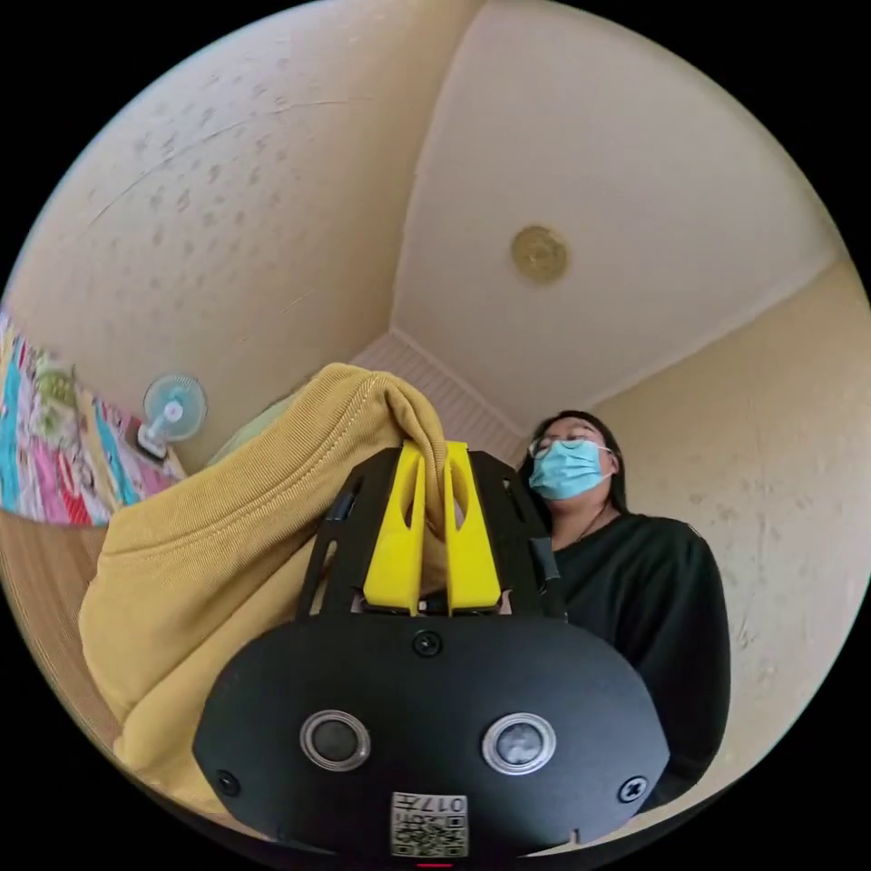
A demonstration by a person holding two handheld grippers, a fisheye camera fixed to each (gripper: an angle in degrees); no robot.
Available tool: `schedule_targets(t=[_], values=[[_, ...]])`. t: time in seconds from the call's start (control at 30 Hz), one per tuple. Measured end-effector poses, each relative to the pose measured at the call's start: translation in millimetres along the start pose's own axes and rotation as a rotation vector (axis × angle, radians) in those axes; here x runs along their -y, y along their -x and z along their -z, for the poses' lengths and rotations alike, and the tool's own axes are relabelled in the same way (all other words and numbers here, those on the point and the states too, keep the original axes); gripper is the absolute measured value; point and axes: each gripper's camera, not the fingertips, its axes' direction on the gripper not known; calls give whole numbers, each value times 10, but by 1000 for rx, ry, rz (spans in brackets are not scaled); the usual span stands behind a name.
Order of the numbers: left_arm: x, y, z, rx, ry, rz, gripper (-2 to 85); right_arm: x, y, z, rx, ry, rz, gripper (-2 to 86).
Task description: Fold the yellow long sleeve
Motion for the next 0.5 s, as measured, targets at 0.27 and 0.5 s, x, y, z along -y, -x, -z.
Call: schedule_targets(t=[0.27, 0.5], values=[[6, -479, 99, -538, 50, -170, 19, -1105, -424, -221, 289, 273, -248, 6], [-305, -468, -667, -816, 150, -98, 21, -1608, -1217, 58, 565, -103, -580, 18]])
